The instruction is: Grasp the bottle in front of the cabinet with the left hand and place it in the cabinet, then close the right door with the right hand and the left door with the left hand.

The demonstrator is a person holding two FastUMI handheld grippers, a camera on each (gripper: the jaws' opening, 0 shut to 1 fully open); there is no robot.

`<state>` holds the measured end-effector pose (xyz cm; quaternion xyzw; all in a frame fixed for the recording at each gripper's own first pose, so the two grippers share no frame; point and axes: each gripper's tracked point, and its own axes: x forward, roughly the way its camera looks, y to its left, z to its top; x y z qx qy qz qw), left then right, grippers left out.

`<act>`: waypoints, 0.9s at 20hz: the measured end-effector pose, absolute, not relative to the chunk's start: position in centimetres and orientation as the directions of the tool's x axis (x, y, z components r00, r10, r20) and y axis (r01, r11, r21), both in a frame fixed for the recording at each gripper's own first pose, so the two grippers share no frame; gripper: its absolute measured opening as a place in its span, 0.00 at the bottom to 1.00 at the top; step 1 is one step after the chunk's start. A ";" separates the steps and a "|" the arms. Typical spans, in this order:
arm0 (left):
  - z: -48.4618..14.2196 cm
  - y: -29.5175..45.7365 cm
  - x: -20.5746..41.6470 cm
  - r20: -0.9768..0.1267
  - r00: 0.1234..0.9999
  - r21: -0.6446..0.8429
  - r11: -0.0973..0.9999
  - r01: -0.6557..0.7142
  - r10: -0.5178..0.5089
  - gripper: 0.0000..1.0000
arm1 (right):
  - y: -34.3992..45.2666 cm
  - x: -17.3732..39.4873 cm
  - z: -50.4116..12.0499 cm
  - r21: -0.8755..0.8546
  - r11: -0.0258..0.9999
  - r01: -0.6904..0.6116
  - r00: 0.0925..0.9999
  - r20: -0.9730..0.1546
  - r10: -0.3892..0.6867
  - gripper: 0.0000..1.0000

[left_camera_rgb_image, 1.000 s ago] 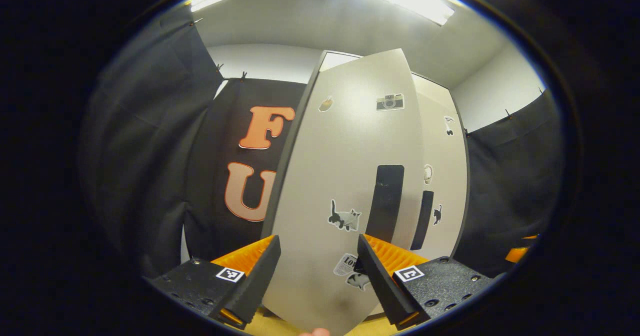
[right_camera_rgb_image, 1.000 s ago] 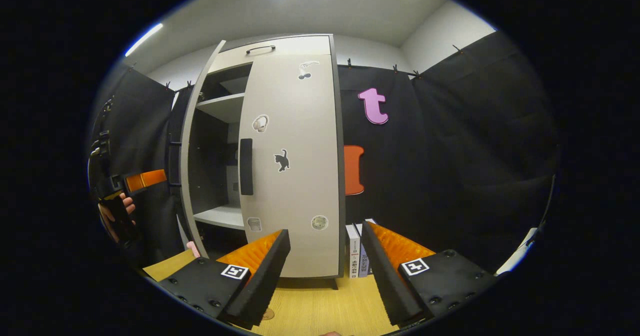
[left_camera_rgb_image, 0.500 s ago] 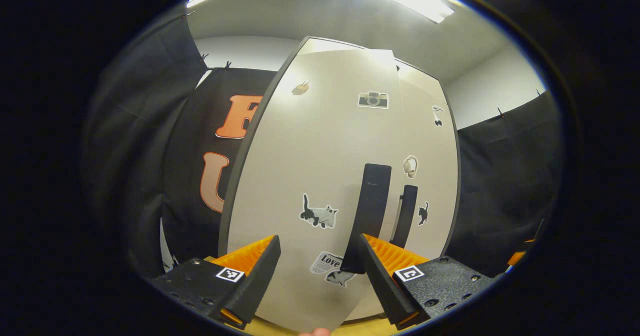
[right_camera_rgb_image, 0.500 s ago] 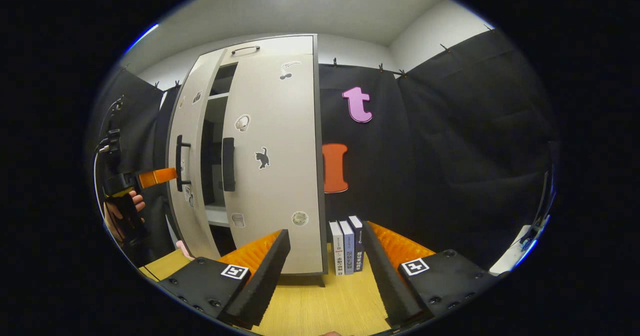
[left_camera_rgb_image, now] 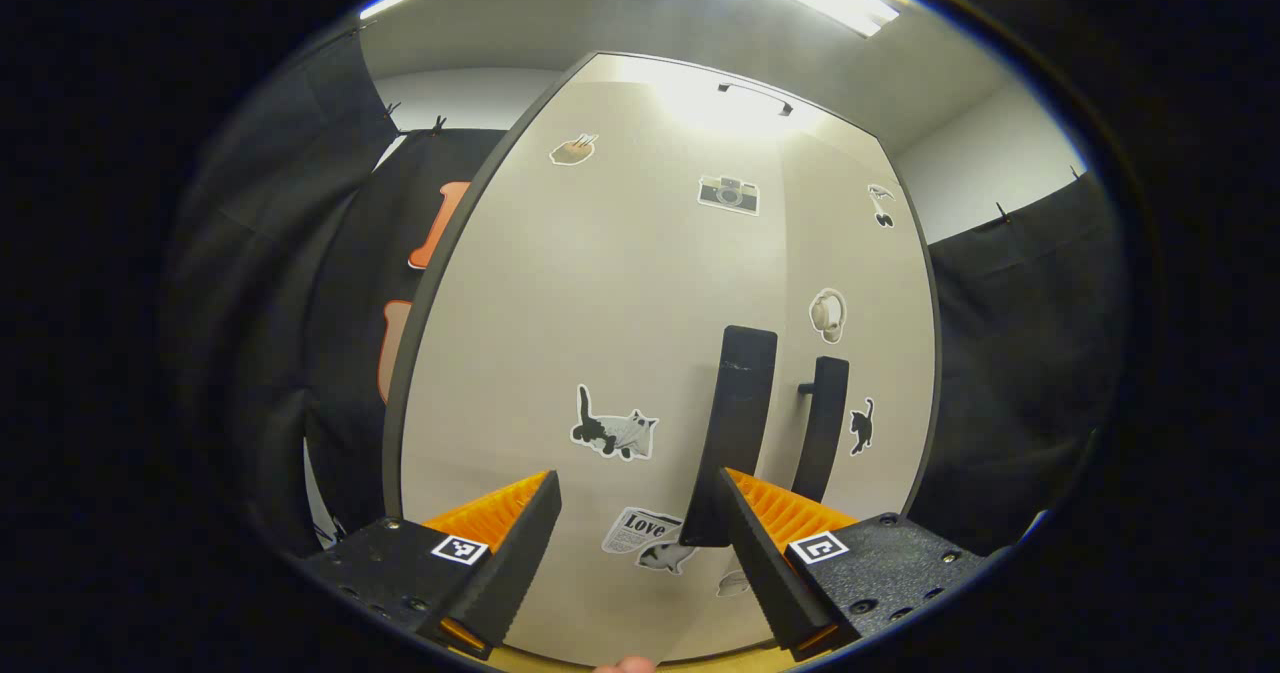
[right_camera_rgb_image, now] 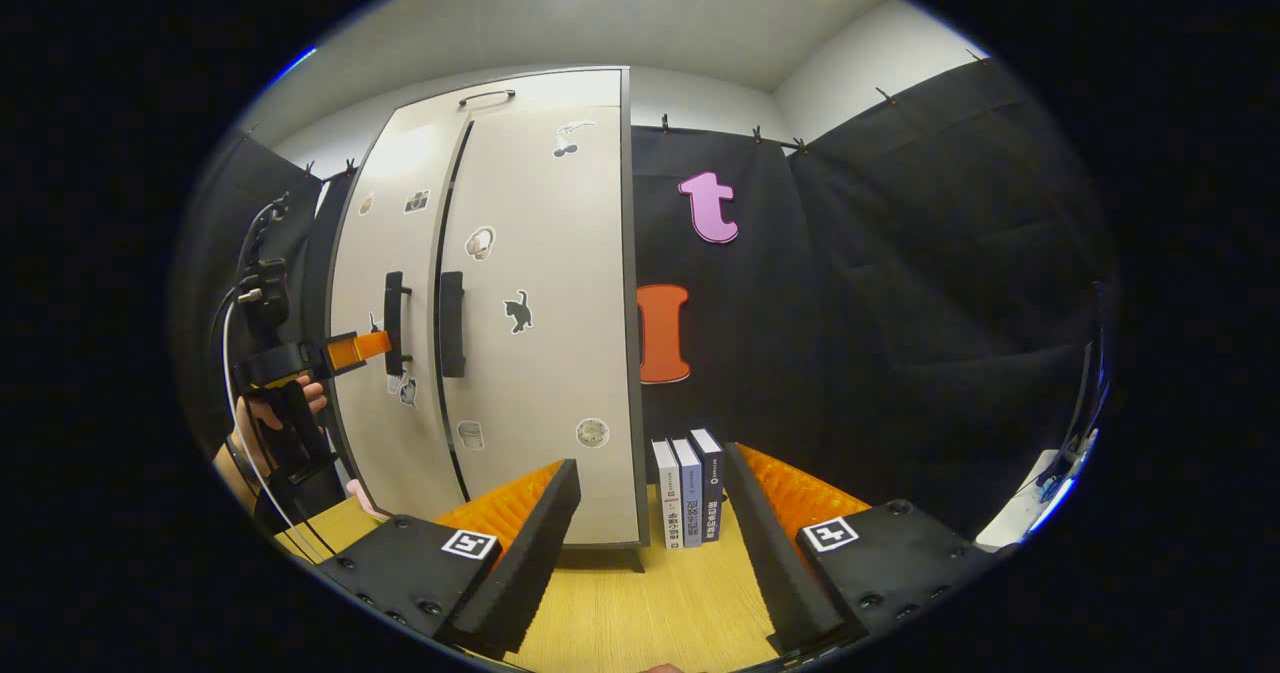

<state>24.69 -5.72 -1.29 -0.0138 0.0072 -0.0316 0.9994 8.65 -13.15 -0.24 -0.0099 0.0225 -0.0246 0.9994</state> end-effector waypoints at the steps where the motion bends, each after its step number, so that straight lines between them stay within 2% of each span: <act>1: -1.4 -5.9 25.1 -0.008 0.998 -0.027 0.997 0.068 -0.069 0.94 | -13.1 8.6 -0.2 -0.017 0.999 0.048 0.998 -0.043 -0.048 0.95; 8: -1.2 -5.4 24.4 0.000 0.997 -0.074 0.995 0.073 -0.073 0.94 | -12.1 8.2 0.1 -0.019 1.000 0.012 0.999 -0.051 -0.013 0.95; 13: 2.1 -4.6 19.9 0.037 0.998 -0.039 0.998 0.056 -0.055 0.94 | -10.7 8.1 0.5 -0.020 0.999 -0.042 0.998 -0.049 0.041 0.95; 15: 3.1 -3.3 17.7 0.039 0.999 -0.015 1.000 -0.002 0.002 0.94 | -10.1 8.0 0.8 -0.013 0.997 -0.071 0.997 -0.045 0.070 0.95; 18: 4.0 -3.1 14.0 0.036 0.999 -0.018 1.000 -0.020 0.020 0.94 | -9.0 8.1 0.6 -0.005 0.993 -0.116 0.992 -0.053 0.115 0.95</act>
